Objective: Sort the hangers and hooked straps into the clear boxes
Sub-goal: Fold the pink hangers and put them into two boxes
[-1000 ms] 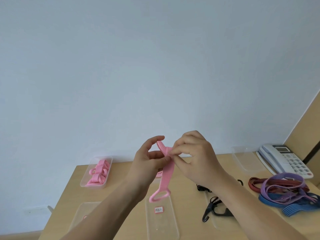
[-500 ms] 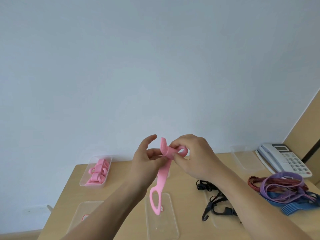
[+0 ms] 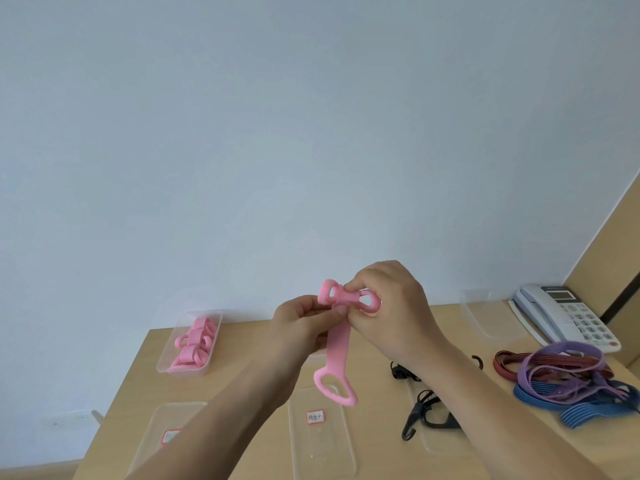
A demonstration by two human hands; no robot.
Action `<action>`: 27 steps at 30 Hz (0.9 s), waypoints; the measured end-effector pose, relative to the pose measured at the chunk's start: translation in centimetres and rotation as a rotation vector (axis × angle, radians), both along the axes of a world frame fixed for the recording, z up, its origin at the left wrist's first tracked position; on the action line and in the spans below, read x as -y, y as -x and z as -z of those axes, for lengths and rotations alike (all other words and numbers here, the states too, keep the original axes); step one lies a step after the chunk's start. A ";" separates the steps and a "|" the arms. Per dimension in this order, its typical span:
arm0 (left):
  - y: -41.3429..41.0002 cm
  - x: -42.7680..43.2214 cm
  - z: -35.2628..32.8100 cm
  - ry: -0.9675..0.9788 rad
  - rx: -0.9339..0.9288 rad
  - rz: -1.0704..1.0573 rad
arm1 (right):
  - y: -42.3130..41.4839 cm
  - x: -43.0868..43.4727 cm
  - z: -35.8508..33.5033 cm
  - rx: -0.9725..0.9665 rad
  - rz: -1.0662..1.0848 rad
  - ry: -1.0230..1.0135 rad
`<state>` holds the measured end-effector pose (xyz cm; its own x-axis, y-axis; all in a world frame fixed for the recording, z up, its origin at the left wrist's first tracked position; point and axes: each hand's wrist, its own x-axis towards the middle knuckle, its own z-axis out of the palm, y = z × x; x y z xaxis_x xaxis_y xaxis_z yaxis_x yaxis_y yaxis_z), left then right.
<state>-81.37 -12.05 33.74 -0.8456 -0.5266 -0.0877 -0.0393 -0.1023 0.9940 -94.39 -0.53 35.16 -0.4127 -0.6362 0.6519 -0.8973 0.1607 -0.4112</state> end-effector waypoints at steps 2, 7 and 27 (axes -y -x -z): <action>0.0 0.2 -0.3 -0.025 -0.020 0.026 | 0.0 -0.1 0.3 -0.048 -0.008 0.032; 0.1 0.9 -0.8 -0.037 -0.043 0.087 | -0.2 -0.3 0.5 -0.122 -0.017 0.092; 0.0 0.2 -0.9 -0.018 -0.054 -0.041 | -0.4 -1.2 -0.7 0.153 -0.107 -0.158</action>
